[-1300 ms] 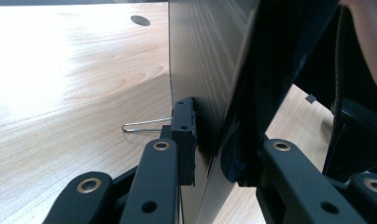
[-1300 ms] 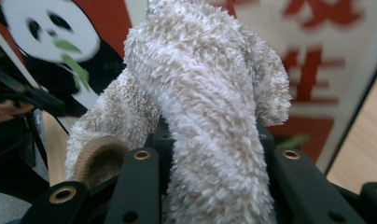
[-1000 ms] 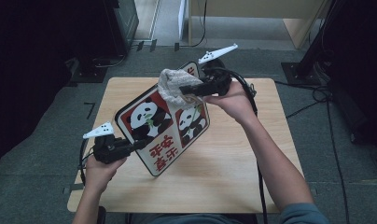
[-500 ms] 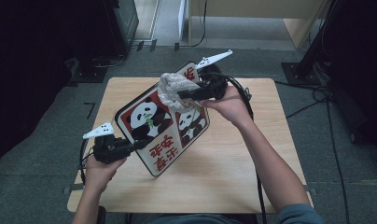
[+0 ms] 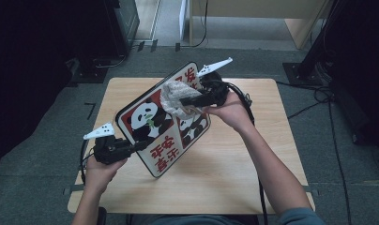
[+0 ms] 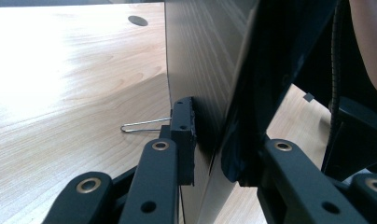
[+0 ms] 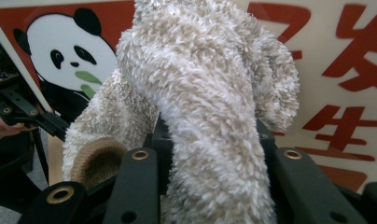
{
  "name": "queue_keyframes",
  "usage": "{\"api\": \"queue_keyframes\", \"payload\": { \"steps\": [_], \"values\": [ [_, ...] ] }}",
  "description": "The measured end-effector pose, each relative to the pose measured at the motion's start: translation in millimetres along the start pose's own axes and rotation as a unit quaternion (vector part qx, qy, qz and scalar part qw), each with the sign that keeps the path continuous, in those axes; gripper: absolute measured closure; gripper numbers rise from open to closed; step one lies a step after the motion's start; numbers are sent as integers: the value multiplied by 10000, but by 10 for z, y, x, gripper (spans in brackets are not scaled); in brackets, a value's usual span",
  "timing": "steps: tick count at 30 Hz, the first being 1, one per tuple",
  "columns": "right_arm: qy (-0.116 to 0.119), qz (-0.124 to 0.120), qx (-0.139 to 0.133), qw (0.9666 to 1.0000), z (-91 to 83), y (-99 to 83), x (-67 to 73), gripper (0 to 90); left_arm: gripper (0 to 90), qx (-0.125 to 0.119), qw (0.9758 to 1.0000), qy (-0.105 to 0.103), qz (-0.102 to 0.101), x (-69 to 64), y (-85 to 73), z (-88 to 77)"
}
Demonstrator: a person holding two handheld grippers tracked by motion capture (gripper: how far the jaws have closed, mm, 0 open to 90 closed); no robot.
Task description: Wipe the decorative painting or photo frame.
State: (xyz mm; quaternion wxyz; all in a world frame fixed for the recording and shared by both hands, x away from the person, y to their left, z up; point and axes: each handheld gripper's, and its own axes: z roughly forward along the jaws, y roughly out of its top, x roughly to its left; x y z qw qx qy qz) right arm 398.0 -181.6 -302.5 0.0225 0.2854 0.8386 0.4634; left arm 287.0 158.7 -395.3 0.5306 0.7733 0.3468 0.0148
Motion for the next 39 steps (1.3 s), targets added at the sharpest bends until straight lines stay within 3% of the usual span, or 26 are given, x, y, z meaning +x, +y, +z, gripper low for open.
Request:
{"api": "queue_keyframes", "payload": {
  "steps": [4,16,39],
  "values": [
    [30,-16,29,10000,19,-55,-10,656,742,-17,10000,-71,-39,13,-5,1],
    [139,-4,-45,9999,70,-214,-51,656,745,23,10000,-20,46,18,5,-9],
    [297,191,-50,9994,164,-504,-143,654,743,37,10000,-23,66,15,14,-9]
  ]
}}
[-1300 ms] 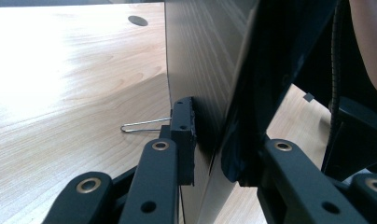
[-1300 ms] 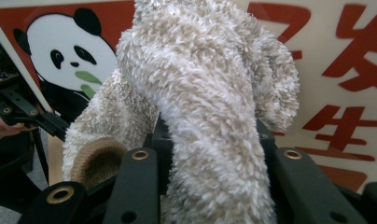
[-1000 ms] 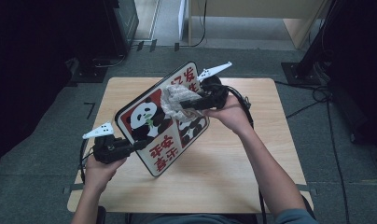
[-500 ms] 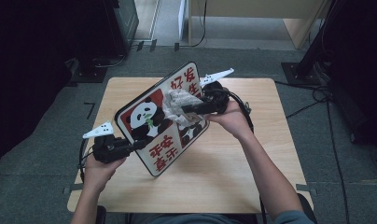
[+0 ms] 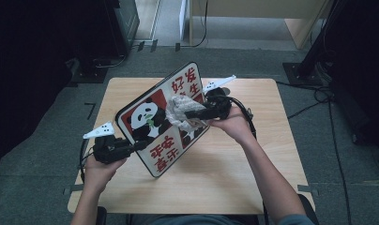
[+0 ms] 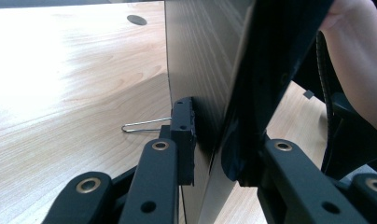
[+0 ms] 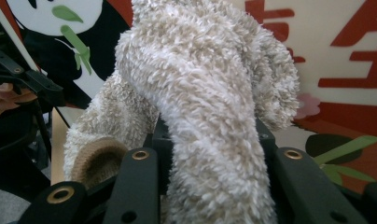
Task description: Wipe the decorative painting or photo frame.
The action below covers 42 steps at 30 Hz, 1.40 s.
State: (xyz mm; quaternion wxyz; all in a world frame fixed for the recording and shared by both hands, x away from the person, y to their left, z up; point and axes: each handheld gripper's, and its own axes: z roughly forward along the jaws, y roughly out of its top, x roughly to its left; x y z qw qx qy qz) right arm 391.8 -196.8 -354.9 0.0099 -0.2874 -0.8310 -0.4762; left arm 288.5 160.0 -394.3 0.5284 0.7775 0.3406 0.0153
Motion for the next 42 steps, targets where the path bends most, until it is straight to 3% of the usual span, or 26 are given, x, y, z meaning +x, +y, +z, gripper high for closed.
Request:
{"api": "queue_keyframes", "payload": {
  "steps": [27,42],
  "values": [
    [-28,101,248,9996,135,-341,-104,647,740,35,10000,7,13,-12,5,-2],
    [-55,346,571,9978,277,-604,-158,644,736,43,10000,8,24,-25,3,-1]
  ]
}}
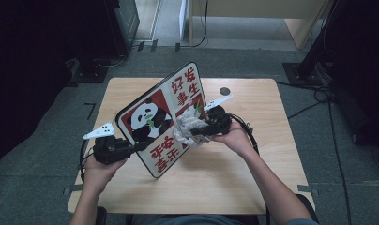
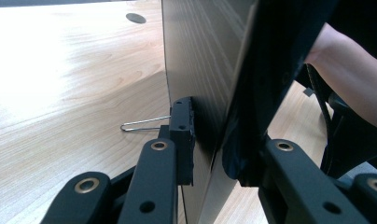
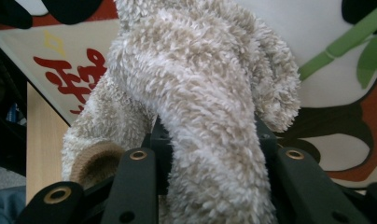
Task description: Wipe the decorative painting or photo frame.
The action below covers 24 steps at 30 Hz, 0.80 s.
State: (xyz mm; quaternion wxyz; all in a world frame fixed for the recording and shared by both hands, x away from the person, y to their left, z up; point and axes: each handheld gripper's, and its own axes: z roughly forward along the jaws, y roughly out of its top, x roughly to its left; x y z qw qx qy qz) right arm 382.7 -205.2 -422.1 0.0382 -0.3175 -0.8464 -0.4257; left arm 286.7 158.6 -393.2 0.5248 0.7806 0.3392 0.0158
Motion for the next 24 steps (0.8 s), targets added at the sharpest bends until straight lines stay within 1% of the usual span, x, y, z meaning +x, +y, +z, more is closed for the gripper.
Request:
{"api": "queue_keyframes", "payload": {
  "steps": [2,7,13,15,20,24],
  "values": [
    [0,-2,-19,10000,15,-34,-17,643,736,1,10000,-1,2,0,0,0],
    [-5,82,76,9999,60,-112,-44,643,736,1,10000,0,3,-1,0,0],
    [-11,46,39,10000,117,-201,-72,638,734,7,10000,-14,2,-4,0,1],
    [-7,106,132,9999,142,-231,-86,637,733,18,10000,-19,10,-6,0,1],
    [-9,138,234,9996,176,-283,-115,635,731,19,10000,-24,11,-7,0,1],
    [-19,214,348,9992,211,-323,-136,631,730,22,10000,-31,13,-8,0,2]
  ]
}}
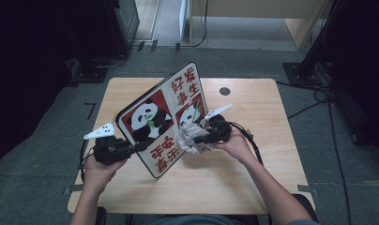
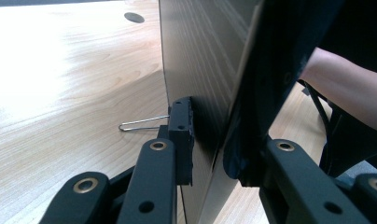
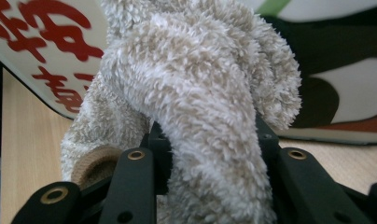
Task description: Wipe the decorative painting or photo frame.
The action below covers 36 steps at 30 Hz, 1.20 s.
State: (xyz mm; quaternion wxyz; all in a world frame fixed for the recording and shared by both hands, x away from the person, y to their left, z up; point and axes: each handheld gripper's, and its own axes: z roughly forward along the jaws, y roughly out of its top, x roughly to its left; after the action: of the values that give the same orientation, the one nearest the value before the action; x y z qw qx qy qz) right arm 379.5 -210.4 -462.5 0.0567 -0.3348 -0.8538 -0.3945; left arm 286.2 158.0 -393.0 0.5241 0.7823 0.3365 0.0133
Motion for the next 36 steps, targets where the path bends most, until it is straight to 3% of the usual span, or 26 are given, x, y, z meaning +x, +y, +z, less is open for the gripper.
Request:
{"api": "queue_keyframes", "payload": {
  "steps": [12,19,25,31,36],
  "values": [
    [-130,-50,398,9991,152,-121,-62,624,726,-3,10000,-7,-3,-9,-1,4],
    [-125,-122,421,9990,142,-112,-66,630,724,-14,10000,-9,-19,-11,-4,6],
    [-147,-199,357,9991,52,-79,-70,654,725,-37,10000,-24,-63,0,-8,8],
    [-69,-80,317,9994,-58,-7,-28,670,726,-33,10000,-3,-64,-2,-6,8],
    [56,-70,-53,9999,-240,89,43,671,729,-37,10000,10,-74,0,-8,6]
  ]
}}
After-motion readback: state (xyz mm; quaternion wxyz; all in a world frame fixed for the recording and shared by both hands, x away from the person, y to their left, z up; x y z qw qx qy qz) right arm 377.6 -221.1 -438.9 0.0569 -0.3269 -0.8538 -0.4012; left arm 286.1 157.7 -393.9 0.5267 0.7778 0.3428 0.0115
